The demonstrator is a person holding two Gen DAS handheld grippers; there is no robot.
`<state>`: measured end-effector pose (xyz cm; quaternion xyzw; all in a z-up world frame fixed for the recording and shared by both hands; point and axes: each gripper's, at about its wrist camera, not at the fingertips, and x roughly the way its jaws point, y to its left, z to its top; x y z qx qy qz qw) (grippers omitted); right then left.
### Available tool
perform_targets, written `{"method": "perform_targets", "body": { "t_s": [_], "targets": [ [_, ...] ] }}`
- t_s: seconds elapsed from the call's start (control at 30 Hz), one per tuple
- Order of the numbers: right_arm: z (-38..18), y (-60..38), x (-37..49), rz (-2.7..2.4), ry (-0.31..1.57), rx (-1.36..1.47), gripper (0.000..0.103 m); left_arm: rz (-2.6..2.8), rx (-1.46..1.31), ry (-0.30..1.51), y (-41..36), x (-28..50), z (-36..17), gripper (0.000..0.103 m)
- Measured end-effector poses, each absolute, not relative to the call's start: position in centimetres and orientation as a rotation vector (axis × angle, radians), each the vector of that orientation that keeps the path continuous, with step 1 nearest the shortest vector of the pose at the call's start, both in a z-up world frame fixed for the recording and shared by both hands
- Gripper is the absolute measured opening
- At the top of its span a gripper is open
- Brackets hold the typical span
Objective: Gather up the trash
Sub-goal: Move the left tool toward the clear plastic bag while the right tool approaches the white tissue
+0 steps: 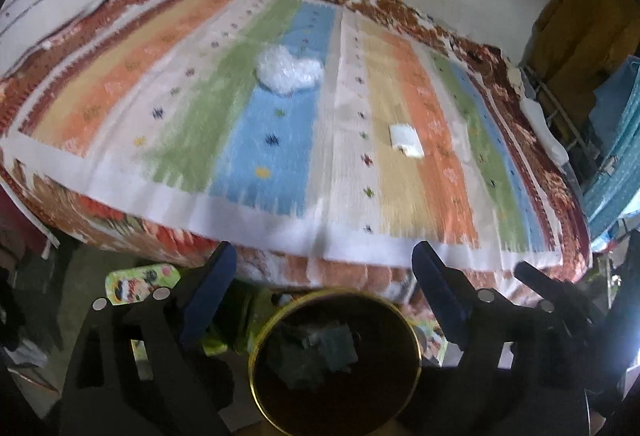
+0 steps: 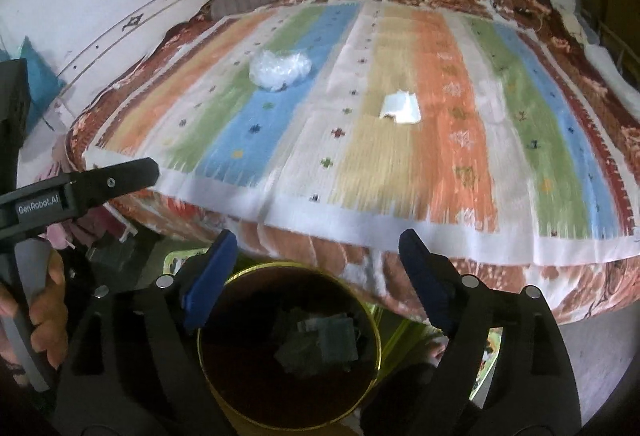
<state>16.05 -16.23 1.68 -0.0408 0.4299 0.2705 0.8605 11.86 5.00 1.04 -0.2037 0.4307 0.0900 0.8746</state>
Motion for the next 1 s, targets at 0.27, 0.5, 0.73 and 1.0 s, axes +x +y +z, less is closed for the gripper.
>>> {"method": "perform_targets", "body": {
  "t_s": [0.27,0.5,0.73,1.0],
  "targets": [
    [3.6,-16.0,16.8,0.55,0.789,-0.085,0.091,0.216,-0.408,0.839,5.9,13.1,2.3,0.097],
    [3.7,-15.3,18.2,0.55,0.784,-0.099,0.094,0.226,-0.457,0.863,6.7,14.4,1.6,0.097],
    [3.4,-14.7,20.3,0.526,0.797,-0.099,0.094,0.25,-0.494,0.834,8.1,16.7,1.6,0.097],
    [2.5,-14.2,23.8,0.507,0.804,-0.105,0.094,0.269,-0.623,0.806,11.0,20.4,-0.6,0.097]
  ]
}}
